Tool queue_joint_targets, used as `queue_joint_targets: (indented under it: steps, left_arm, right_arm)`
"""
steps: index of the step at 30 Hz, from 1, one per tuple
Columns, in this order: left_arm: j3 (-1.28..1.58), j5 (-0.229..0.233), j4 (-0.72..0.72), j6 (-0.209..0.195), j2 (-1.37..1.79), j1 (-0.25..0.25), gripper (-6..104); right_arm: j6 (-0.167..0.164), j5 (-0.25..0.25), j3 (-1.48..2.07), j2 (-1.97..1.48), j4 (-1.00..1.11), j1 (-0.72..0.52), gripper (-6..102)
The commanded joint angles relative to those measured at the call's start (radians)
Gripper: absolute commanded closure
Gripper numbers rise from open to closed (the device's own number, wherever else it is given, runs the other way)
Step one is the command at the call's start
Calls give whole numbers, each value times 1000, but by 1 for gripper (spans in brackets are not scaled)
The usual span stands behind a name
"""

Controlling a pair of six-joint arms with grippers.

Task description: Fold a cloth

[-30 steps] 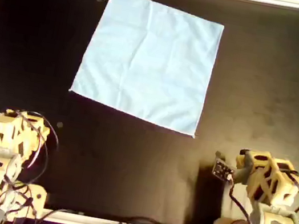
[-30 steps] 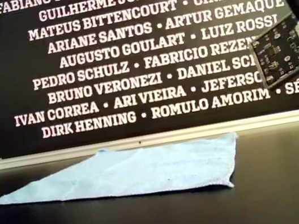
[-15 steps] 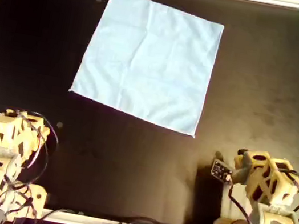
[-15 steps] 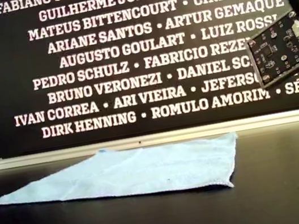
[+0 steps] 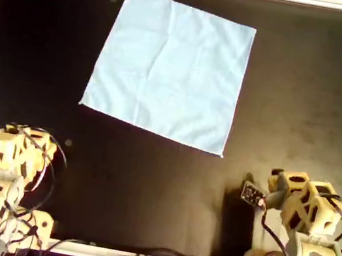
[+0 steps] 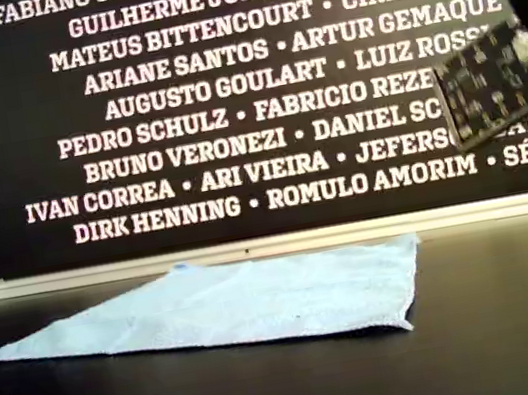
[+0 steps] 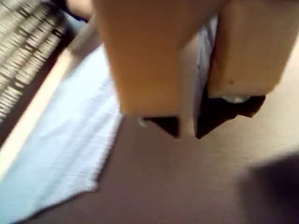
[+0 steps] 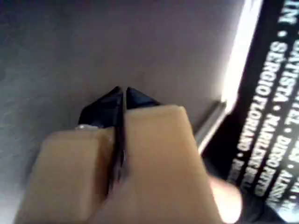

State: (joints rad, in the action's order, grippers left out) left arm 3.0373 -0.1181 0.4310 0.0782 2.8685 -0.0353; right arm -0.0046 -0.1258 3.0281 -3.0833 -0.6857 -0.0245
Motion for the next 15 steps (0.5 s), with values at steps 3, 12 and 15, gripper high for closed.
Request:
queue_joint_targets:
  steps: [3,12,15]
  left_arm:
    - [-9,-6,-18,-5,166,-21,53]
    - [-9,11,-17,9,201,-32,42]
    - [-8,11,-17,9,199,-29,43]
  right_arm:
    - [2,-58,-29,-31,77,2,68]
    - [-9,-146,-34,-31,77,2,23]
    - [3,-152,-29,-31,77,3,17]
